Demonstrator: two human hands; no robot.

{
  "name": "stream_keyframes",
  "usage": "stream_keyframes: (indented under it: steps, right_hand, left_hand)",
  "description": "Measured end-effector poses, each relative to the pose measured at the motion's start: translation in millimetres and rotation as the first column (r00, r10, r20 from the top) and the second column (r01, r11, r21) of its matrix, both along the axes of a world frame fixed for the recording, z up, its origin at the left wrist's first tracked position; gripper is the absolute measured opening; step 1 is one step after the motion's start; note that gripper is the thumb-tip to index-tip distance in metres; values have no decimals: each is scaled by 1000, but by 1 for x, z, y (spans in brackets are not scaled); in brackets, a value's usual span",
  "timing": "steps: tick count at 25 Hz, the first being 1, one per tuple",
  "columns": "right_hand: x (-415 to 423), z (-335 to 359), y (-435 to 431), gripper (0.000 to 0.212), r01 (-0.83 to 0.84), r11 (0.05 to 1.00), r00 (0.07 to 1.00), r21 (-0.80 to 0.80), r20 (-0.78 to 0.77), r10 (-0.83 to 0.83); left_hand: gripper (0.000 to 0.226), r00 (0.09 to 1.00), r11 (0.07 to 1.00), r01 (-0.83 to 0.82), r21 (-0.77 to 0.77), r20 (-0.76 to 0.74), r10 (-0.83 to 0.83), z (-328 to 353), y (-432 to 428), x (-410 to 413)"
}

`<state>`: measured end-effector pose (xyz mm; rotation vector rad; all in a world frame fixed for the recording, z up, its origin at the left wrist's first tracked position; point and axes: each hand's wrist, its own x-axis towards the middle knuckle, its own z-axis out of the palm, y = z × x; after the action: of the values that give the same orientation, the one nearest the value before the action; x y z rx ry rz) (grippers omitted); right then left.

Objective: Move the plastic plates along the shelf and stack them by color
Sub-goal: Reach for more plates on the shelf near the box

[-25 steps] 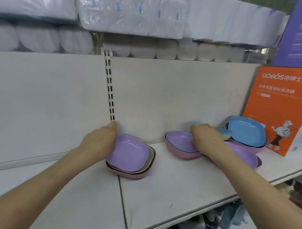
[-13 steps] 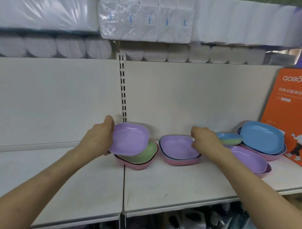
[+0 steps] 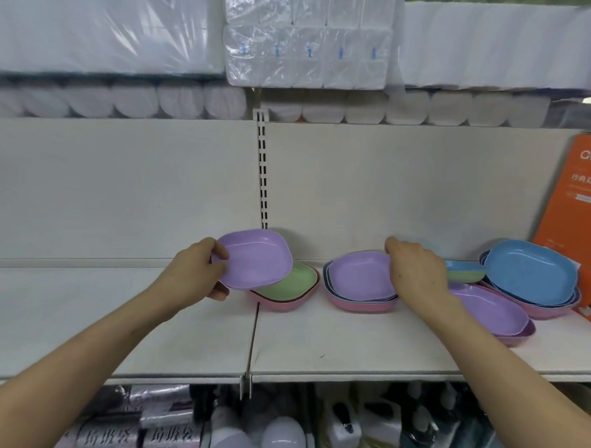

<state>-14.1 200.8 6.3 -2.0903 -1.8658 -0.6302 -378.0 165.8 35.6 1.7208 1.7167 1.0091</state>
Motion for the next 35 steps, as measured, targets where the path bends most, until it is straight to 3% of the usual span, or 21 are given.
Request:
stream_keyframes:
  steps: [5,8,13,16,19,23,30,35]
  right_hand:
    - [11,-4,-4,36,-148,981,943,128,-281,179]
    - [8,-6,-11,41,-222,955,826,197,-482,292]
    - [-40,-1,-19,36,-339,883,676,324,-569,468]
    - [-90,9,-24,52,-422,850,529,315,-676,513]
    - [-153,15,-31,69,-545,788,378,287,-755,536]
    - [-264,15,-41,78,-692,679,283,246,-773,568]
    - [-503,5,-82,84,-861,477,179,177,-771,611]
    - [-641,-8,-119,87,-910,400,170,114,-775,608]
  left_hand:
    - [26,997,998,-62,21,38,61,-3,-17,-1]
    - [43,997,996,-72,51,14,71,-7,-22,-4]
    - [62,995,992,-94,88,-37,98,-12,-29,-32]
    - [66,988,986,-141,85,-49,146,-16,-41,-70]
    - [67,978,977,-196,82,-58,201,-20,-58,-123]
    - [70,959,961,-261,88,-86,269,-24,-97,-222]
    - [74,893,902,-422,94,-128,432,-27,-211,-445]
    - [75,846,858,-510,64,-144,513,-25,-283,-571]
